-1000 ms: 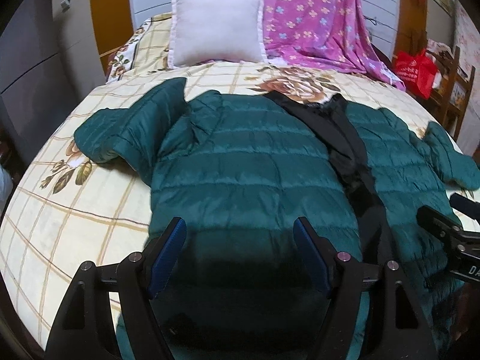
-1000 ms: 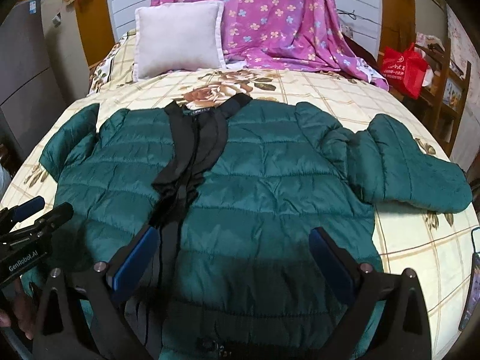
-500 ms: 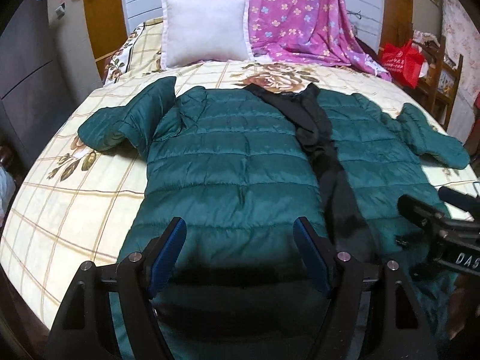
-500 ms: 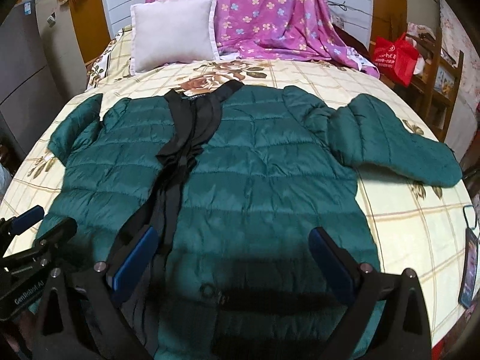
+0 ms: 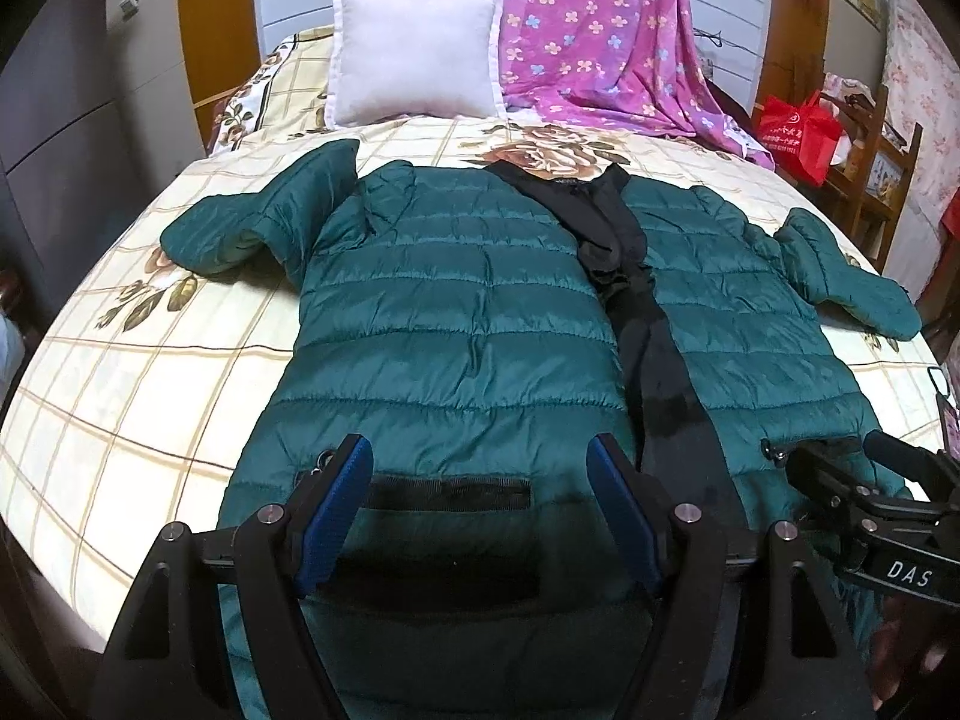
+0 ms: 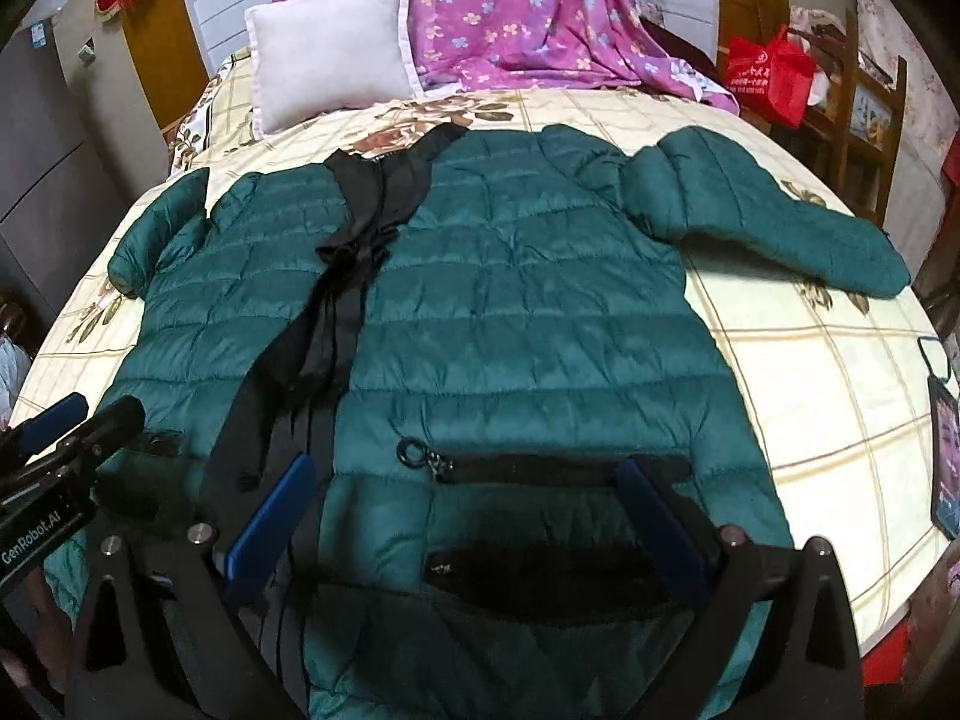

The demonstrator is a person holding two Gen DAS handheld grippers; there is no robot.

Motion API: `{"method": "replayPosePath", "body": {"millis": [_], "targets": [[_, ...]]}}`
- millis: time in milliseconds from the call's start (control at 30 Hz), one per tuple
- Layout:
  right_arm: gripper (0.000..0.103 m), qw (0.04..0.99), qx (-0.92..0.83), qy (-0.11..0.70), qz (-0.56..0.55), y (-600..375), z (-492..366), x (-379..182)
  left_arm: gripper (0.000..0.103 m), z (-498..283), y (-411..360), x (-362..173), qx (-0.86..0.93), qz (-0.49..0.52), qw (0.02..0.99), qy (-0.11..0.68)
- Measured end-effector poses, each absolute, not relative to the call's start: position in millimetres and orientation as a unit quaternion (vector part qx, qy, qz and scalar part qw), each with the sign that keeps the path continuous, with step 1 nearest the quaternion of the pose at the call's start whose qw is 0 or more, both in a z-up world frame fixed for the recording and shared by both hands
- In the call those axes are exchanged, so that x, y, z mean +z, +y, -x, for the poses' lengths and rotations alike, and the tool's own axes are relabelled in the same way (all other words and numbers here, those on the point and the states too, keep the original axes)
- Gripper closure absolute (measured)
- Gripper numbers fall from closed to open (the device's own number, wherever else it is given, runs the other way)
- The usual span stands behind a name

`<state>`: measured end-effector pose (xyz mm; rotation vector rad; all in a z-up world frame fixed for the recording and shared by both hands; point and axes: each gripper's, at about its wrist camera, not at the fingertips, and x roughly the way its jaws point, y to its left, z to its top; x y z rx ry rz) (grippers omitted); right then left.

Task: Fold large clothes

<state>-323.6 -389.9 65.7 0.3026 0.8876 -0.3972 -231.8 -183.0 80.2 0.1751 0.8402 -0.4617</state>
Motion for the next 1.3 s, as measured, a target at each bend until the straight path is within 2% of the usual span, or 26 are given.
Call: {"method": "replayPosePath", "body": {"millis": [1300], "targets": [[0.001,0.868,-0.193,0.434,-0.147,-387,314,54,0.065,224,-182,67,-0.216,-0.092,0.880,0.413]]}}
